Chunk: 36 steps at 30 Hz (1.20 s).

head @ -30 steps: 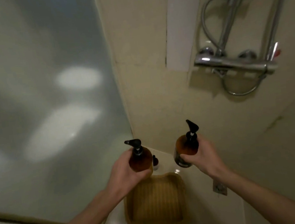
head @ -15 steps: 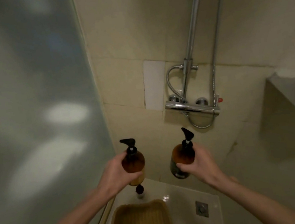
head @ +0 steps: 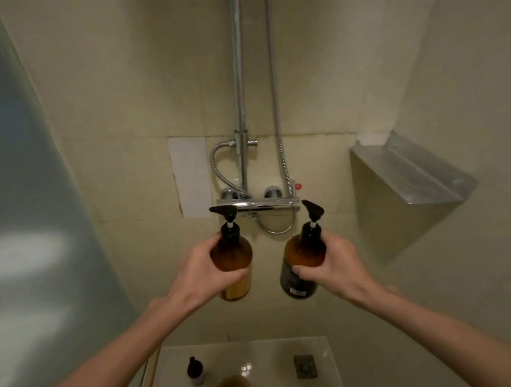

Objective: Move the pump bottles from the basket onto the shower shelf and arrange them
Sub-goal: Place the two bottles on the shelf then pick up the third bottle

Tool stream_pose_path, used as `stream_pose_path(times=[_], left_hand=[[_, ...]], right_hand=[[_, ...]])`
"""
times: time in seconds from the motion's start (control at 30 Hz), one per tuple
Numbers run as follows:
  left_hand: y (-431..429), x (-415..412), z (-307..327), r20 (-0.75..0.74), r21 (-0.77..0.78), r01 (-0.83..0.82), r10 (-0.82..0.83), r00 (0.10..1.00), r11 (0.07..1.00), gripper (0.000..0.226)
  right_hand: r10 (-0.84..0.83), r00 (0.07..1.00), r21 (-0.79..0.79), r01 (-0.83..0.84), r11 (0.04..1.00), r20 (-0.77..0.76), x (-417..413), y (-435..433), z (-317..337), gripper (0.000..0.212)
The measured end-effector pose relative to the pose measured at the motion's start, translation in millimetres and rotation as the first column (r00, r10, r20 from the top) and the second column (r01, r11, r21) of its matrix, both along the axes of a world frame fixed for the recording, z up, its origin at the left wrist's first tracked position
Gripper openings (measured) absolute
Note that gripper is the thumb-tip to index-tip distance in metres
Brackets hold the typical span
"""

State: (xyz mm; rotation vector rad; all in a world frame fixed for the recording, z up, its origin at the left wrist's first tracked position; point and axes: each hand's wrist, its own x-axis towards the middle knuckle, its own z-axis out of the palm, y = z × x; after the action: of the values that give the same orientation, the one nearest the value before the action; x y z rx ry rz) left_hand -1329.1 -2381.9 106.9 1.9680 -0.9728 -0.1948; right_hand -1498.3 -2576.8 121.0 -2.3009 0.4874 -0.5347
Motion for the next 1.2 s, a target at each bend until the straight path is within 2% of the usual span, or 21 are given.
stream_pose_path(times=[0.1,0.2,0.37,0.57,0.7,0.83,1.03,1.2], left_hand=[[-33.3,-5.4,27.3,0.014,-0.043,0.081,-0.080,0.997,0.996,0.076],[-68.7,-14.5,59.6,0.052,-0.093,0.136,-0.131,0.990,0.986,0.085],[-137.0,-21.9,115.1,0.103,-0.168,0.245,-0.230,0.968,0.955,0.078],[-228.5,-20.4,177.2,0.135,-0.218,0.277,-0.252,0.958,0.936,0.086],[-293.0,-16.4,204.7,0.141,-0.224,0.258,-0.230,0.963,0.940,0.087],[-347.2,-13.1,211.1,0.123,-0.218,0.219,-0.196,0.973,0.951,0.088],[-406.9,-9.1,202.8,0.129,-0.217,0.166,-0.140,0.982,0.962,0.088],[-445.7,-5.6,199.1,0.126,-0.204,0.132,-0.107,0.986,0.970,0.087]], right_hand=[[-0.093,0.991,-0.014,0.095,0.995,0.099,-16.0,-9.4,29.1,0.049],[-0.160,0.975,-0.027,0.166,0.986,0.153,-29.3,-21.5,59.4,0.054],[-0.215,0.947,-0.082,0.241,0.967,0.238,-44.2,-50.5,113.4,0.061],[-0.340,0.861,-0.021,0.375,0.927,0.379,-53.8,-103.6,167.7,0.068],[-0.339,0.859,-0.032,0.379,0.925,0.384,-50.6,-147.7,201.1,0.075],[-0.366,0.858,-0.049,0.409,0.911,0.359,-47.1,-190.0,214.4,0.071],[-0.473,0.820,0.003,0.499,0.866,0.323,-36.2,-238.9,200.3,0.067],[-0.509,0.810,0.007,0.530,0.848,0.292,-25.7,-260.3,183.6,0.076]])
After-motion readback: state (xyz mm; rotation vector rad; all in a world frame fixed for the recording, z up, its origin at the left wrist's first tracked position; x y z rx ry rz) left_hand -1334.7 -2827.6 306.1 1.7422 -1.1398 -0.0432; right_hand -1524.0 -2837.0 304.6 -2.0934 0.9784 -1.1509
